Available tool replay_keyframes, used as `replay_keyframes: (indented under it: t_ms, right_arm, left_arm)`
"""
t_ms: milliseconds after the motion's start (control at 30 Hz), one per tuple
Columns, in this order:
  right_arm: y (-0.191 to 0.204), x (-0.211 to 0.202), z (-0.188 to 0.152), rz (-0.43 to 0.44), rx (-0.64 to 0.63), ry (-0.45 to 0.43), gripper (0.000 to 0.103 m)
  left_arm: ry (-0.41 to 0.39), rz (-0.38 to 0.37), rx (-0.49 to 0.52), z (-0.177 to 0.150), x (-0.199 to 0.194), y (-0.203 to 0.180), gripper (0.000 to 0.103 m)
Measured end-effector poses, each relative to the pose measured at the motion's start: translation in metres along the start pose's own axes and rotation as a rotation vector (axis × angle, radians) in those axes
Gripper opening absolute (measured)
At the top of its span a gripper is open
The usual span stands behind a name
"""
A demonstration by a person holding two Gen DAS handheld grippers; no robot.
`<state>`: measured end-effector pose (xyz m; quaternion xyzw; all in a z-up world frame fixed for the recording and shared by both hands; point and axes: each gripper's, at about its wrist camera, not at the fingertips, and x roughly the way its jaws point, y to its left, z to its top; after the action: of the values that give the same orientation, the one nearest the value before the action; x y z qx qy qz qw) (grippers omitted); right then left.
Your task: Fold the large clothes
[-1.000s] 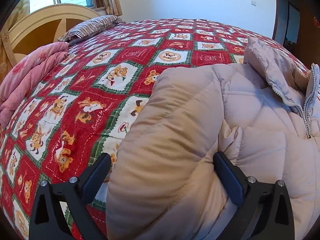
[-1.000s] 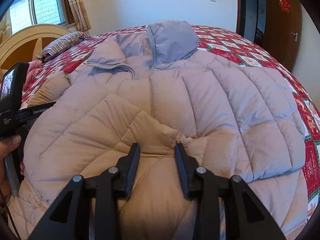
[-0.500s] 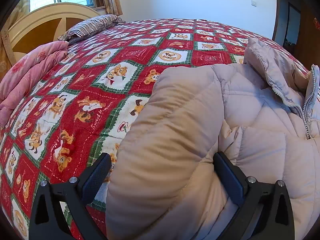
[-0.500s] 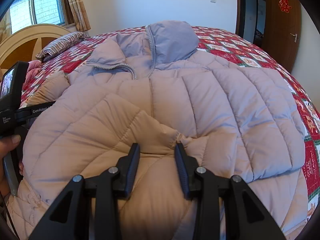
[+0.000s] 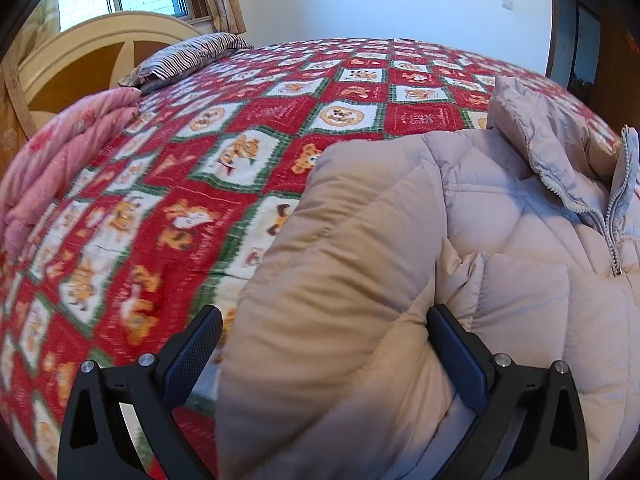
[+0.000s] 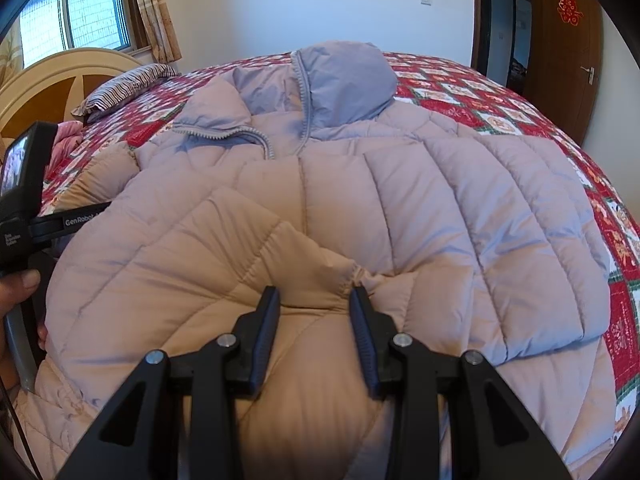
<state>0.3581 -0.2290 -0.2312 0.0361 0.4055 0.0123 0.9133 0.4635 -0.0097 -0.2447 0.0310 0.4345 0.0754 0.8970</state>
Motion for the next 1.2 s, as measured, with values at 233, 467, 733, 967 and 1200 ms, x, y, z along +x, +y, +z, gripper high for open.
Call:
replay_keyframes:
  t_ms: [233, 467, 733, 967, 1200]
  right_arm:
    - [-0.005, -0.011, 0.018, 0.103, -0.038, 0.075, 0.068]
    - [-0.026, -0.035, 0.088, 0.119, 0.002, -0.023, 0.088]
    - [-0.068, -0.002, 0.188, 0.023, 0.142, -0.076, 0.093]
    - [-0.06, 0.076, 0.235, 0.002, 0.071, 0.108, 0.094]
    - [-0.064, 0.08, 0.199, -0.07, -0.149, 0.224, 0.023]
  left_arm:
    - [-0.114, -0.108, 0.031, 0.034, -0.073, 0.0, 0.102]
    - [-0.141, -0.158, 0.102, 0.098, -0.063, -0.038, 0.102]
    - [-0.097, -0.166, 0.101, 0.157, -0.007, -0.08, 0.102]
    - [-0.028, -0.181, 0.18, 0.162, 0.041, -0.121, 0.089]
    - [-0.049, -0.295, 0.272, 0.145, 0.03, -0.115, 0.007]
